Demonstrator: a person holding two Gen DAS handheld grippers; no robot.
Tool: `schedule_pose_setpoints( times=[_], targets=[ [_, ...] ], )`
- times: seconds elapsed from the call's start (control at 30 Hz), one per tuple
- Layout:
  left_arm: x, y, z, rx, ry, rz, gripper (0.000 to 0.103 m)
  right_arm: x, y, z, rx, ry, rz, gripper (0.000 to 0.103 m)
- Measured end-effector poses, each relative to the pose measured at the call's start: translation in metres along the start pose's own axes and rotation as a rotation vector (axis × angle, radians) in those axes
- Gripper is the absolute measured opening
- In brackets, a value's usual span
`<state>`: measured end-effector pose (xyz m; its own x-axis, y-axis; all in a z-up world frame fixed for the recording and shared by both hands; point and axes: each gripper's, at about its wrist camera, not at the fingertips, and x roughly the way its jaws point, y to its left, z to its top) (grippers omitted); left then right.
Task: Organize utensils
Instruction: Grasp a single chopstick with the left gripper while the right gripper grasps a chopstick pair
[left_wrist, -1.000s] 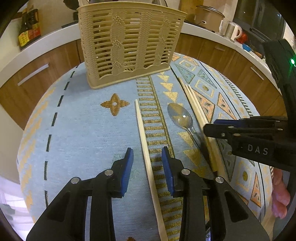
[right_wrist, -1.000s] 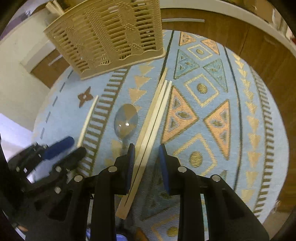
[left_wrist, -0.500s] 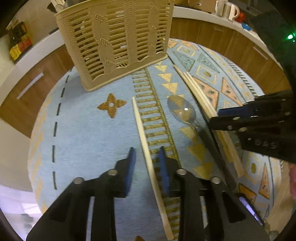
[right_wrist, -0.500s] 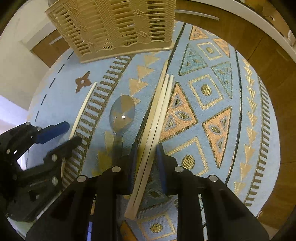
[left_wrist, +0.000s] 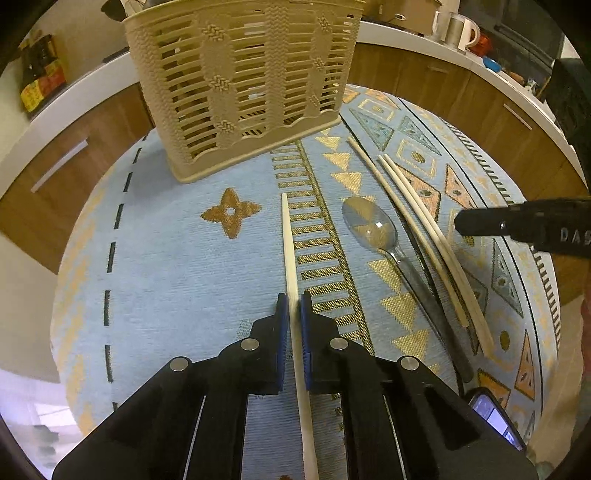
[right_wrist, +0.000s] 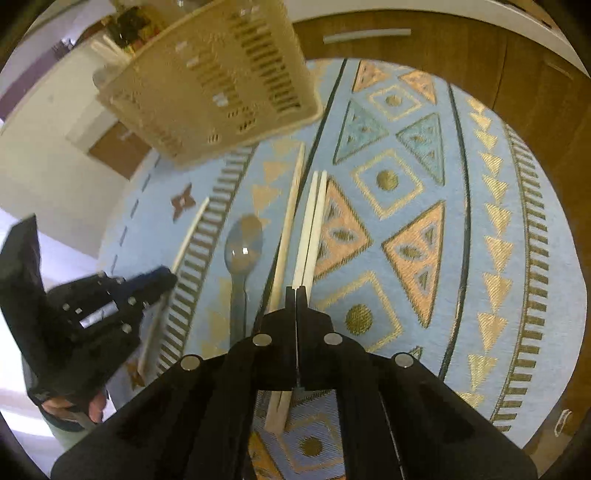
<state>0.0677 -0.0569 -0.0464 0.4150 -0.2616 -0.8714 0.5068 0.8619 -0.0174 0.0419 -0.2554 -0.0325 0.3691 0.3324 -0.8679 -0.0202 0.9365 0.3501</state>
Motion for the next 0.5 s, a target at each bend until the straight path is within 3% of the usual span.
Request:
schedule_pose_setpoints(
  times=[0.03, 0.1, 0.23, 0.3, 0.5],
  targets=[
    [0.0, 0.001, 0.0, -0.001, -0.002, -0.004, 0.005, -0.001, 0.0, 0.0, -0.002, 0.004, -0.004, 0.012],
    [-0.002, 0.002, -0.002, 0.001, -0.006, -0.007, 0.006, 0.003, 0.004, 0.001, -0.008, 0.011, -0.021, 0.042],
    [-0.003, 0.005, -0.004, -0.001, -0.013, -0.015, 0.006, 0.015, 0.011, 0.003, -0.027, 0.031, -0.061, 0.041],
    [-0.004, 0.006, -0.004, -0.002, -0.012, -0.019, 0.006, 0.021, 0.009, 0.004, -0.032, 0.068, -0.09, 0.027],
    [0.001, 0.001, 0.005, 0.025, 0.022, -0.033, 0.015, 0.037, 0.033, 0.005, -0.124, 0.121, -0.225, 0.018]
  ],
)
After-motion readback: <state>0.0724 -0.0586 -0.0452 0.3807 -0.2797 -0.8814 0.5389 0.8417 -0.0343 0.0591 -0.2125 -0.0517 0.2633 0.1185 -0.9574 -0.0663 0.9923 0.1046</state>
